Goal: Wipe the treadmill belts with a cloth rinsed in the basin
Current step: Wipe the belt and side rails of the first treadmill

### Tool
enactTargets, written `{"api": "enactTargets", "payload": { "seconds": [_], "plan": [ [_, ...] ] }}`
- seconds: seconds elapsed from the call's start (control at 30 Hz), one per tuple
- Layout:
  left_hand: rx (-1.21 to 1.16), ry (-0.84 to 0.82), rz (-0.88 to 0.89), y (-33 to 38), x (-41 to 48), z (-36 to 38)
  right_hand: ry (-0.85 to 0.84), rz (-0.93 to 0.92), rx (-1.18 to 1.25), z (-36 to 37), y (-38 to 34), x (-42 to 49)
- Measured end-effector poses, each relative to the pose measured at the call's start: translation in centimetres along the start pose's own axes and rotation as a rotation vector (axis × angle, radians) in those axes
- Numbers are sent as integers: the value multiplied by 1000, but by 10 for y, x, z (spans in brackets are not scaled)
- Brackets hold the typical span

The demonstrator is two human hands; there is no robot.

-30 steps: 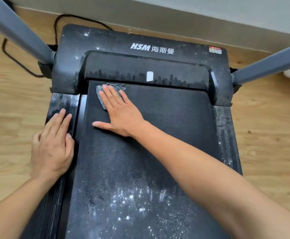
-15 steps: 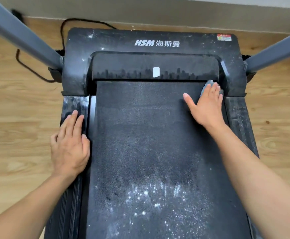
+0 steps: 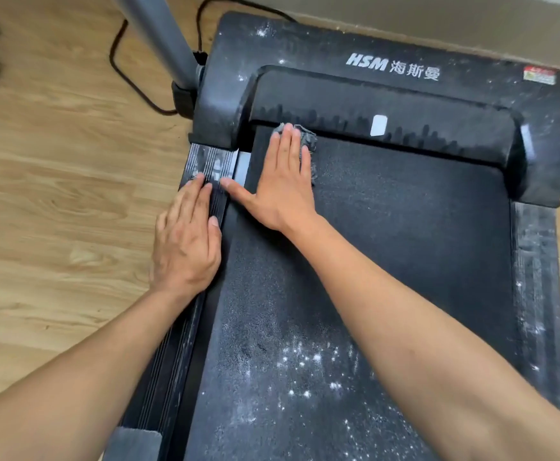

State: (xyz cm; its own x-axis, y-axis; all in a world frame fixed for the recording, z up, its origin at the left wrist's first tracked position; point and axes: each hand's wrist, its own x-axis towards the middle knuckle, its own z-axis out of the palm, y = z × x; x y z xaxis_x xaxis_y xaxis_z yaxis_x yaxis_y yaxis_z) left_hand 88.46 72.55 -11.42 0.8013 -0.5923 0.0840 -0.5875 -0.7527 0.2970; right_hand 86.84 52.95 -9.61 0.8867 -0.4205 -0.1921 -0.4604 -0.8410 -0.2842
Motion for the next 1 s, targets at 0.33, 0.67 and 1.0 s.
{"api": "enactTargets", "payload": {
  "seconds": [0.33,0.67,1.0],
  "plan": [
    [-48,49,-36,2,-2,0,-84,-418,-252,-5,90,-77],
    [8,55,-37,0,2,5,14,328,-74,-43,272,-190],
    [-136,77,-21,-5,2,0,76,291,37,-11,124,-105]
  ]
}}
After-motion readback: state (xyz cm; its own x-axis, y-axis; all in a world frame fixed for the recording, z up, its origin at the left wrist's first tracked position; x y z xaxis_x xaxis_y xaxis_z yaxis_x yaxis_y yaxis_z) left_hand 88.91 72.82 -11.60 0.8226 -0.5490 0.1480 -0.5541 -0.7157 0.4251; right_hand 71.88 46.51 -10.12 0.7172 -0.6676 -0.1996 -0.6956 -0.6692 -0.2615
